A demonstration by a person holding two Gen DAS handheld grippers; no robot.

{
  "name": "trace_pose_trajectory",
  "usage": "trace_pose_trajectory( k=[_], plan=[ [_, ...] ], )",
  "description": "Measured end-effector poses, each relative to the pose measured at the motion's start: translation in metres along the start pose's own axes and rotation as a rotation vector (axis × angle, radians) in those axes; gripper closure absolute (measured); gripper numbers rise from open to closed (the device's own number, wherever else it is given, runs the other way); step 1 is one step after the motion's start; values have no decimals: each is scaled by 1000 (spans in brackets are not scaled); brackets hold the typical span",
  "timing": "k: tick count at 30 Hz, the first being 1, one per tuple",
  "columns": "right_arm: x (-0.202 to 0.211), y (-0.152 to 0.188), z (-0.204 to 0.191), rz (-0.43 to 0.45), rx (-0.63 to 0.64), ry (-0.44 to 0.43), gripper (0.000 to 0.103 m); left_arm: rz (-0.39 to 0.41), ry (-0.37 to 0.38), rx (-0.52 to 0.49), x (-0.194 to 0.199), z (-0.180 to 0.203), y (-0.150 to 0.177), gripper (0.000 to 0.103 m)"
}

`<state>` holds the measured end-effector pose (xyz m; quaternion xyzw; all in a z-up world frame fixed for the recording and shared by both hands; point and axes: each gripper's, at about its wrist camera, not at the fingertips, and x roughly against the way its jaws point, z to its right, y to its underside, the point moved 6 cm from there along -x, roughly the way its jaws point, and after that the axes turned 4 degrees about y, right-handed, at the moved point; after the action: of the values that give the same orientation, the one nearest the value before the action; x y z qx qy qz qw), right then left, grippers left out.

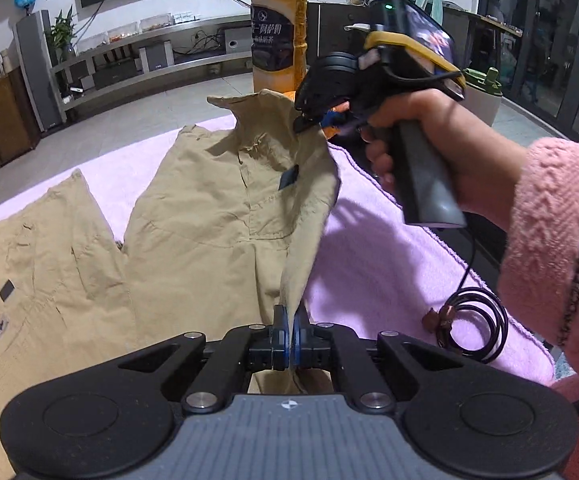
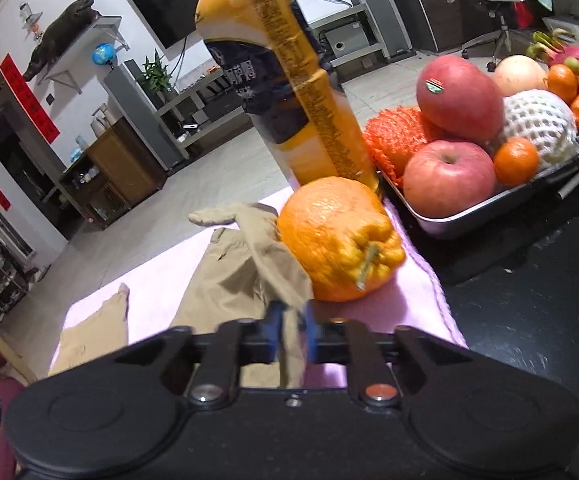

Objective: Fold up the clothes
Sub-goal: 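Grasp one trouser leg with the left gripper while the right gripper grasps it, fold it onto the other leg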

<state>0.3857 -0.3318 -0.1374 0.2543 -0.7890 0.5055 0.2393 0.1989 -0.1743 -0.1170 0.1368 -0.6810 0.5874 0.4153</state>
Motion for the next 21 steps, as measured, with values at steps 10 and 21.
trace_pose_trajectory(
  k=[10,21],
  plan=[
    [25,-18,-59,-96,-172,13,100,53,91,205,48,-76,-2,99],
    [22,34,-289,61,151,-200,100,168,47,613,137,-246,57,100]
  ],
)
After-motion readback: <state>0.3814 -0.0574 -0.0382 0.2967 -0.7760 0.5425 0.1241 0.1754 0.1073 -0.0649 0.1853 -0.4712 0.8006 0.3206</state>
